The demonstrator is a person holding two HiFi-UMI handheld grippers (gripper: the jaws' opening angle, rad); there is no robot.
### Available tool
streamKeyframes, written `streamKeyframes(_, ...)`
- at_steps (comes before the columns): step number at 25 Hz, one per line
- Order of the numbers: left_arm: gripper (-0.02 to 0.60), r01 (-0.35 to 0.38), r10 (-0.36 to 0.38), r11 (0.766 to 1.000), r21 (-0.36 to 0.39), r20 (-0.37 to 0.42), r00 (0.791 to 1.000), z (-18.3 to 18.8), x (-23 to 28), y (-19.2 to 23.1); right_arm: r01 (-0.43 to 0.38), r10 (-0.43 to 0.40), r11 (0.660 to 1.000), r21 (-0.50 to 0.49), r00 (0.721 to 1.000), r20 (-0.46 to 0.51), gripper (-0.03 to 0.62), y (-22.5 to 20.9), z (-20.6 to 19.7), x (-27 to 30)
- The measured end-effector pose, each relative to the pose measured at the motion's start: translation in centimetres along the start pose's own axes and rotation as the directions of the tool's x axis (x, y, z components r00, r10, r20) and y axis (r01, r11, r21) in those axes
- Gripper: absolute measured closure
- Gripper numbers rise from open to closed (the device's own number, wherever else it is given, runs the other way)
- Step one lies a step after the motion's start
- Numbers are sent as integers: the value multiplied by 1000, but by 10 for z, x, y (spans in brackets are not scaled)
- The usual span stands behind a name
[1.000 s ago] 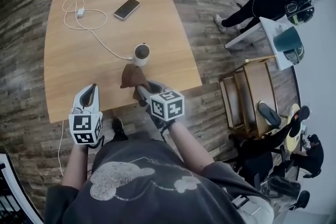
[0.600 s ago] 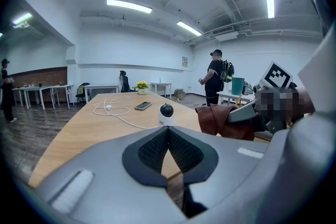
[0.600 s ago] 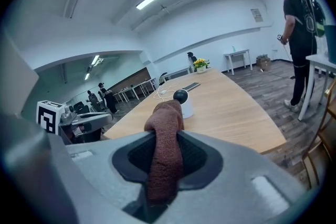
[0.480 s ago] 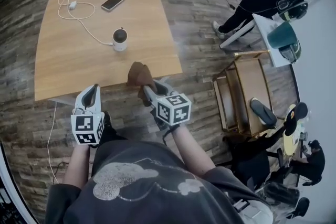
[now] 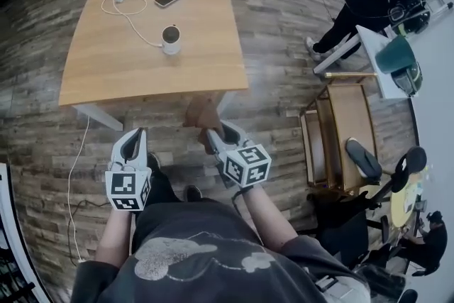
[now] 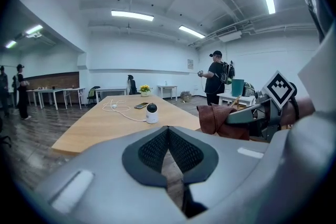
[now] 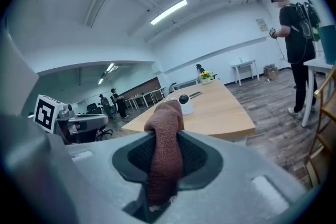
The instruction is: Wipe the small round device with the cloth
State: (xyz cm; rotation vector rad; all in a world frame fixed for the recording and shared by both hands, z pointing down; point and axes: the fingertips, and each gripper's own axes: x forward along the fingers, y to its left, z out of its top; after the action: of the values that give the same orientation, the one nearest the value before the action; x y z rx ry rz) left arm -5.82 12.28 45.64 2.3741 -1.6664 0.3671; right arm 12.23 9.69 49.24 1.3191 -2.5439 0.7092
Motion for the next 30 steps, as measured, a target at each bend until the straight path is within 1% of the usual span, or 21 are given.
streamKeyframes(5,563,5,-5,1000,-16,-6,1000,-9,-21,-16,5,-5,1000,4,1000,14,514,5,-8,-23)
streamKeyframes(8,563,11,-11,1000,-28,2,1000,-12,-34,-22,8,-8,1000,2,1000,15,514,14,-14,-34)
streamKeyframes(10,563,14,-14,999,-37,13,1000,-13,-44,-23,5,-5,1000,-15,1000,7,514,23,-17,-41)
streamKeyframes(14,563,4,-3,998,-56,30,1000,-16,-72,-17,7,-7,999,-31,1000,1,514,47,-24,-49)
streamKeyframes(19,563,-11,14,997,-81,39,999,-26,-110,-5,-6,5,999,-46,1000,-14,514,89,-41,-56)
streamKeyframes(22,563,-4,7,996,-90,29,1000,-38,-133,1,-6,4,999,-54,999,-35,514,114,-57,-59)
streamKeyframes(27,563,4,-2,994,-110,16,1000,-56,-161,14,2,-8,995,-99,998,-64,514,147,-79,-66)
streamKeyframes(30,563,20,-18,994,-105,16,1000,-61,-174,15,26,-31,997,-79,998,-60,514,155,-88,-77)
